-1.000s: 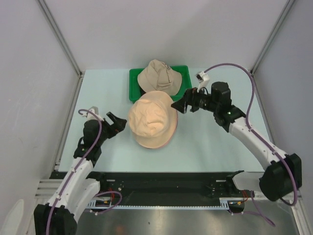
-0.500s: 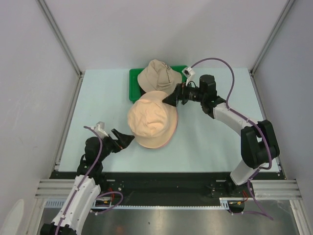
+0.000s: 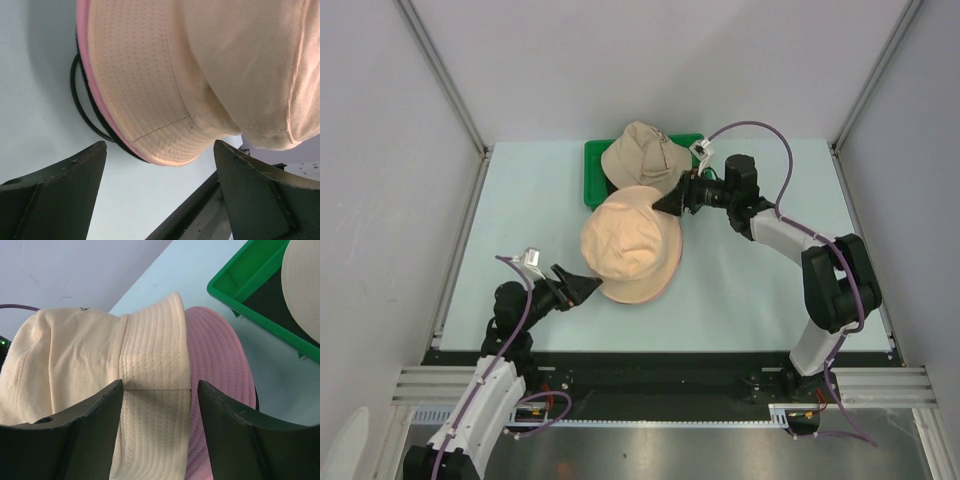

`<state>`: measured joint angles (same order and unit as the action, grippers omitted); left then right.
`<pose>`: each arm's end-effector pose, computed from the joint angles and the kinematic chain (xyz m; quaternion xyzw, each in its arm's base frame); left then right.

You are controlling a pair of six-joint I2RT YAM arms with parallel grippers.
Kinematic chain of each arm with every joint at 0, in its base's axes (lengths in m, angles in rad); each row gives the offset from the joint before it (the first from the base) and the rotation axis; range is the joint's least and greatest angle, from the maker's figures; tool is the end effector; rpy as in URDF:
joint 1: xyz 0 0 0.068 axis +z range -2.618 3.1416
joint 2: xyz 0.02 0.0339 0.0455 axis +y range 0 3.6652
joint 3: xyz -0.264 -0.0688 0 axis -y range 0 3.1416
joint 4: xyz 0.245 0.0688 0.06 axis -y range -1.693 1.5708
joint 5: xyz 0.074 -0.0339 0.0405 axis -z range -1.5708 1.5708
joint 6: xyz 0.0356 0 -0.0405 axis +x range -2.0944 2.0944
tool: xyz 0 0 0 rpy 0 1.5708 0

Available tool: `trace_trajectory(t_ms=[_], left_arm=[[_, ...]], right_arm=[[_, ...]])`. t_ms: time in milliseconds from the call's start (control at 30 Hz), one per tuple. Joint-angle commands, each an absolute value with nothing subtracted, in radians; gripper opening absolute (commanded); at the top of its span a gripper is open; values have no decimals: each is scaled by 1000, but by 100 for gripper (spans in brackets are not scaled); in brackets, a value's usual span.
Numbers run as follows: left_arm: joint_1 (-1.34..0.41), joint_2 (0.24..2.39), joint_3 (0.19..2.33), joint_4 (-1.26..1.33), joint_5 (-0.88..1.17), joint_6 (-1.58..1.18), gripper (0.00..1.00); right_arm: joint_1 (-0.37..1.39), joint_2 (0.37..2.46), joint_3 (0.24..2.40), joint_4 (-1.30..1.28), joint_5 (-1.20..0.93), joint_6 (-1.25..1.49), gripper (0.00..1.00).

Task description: Stack the hats

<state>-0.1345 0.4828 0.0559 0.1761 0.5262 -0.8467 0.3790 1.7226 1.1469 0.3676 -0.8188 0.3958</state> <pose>0.1319 -0.0359 0.1632 -0.1165 0.7705 -0.4602 0.4254 0.3567 0.1700 0.2711 -0.2447 0.7146 0.5045 0.4182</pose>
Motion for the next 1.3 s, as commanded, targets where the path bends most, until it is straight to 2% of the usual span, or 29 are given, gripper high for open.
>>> trace_trajectory(t_ms=[0, 33, 67, 133, 167, 233, 267, 467, 833, 1033, 1267], left_arm=[[-130, 480, 6, 290, 566, -870, 92], [-130, 479, 5, 290, 563, -870, 91], [-130, 480, -24, 290, 558, -870, 91], [-130, 488, -32, 299, 558, -871, 91], [-130, 491, -41, 305, 563, -874, 91], [-130, 502, -52, 318, 564, -879, 91], [-130, 511, -55, 325, 565, -880, 90], [-130, 517, -55, 296, 551, -873, 88], [-130, 489, -87, 244, 577, -885, 84], [-130, 420, -118, 218, 564, -899, 86], [-130, 448, -104, 100, 546, -851, 88]], right_arm=[[376, 1733, 1143, 452, -853, 432, 61], [376, 1733, 1132, 484, -857, 454, 57], [376, 1732, 1129, 491, -861, 462, 46], [376, 1724, 1121, 492, -858, 466, 30], [376, 1723, 1118, 489, -851, 466, 18], [376, 1721, 1114, 457, -832, 445, 8], [376, 1723, 1114, 437, -803, 437, 0], [374, 1759, 1100, 301, -684, 388, 0], [379, 1783, 1048, 339, -677, 411, 0], [379, 1781, 1052, 334, -676, 408, 0], [383, 1779, 1055, 325, -676, 405, 0]])
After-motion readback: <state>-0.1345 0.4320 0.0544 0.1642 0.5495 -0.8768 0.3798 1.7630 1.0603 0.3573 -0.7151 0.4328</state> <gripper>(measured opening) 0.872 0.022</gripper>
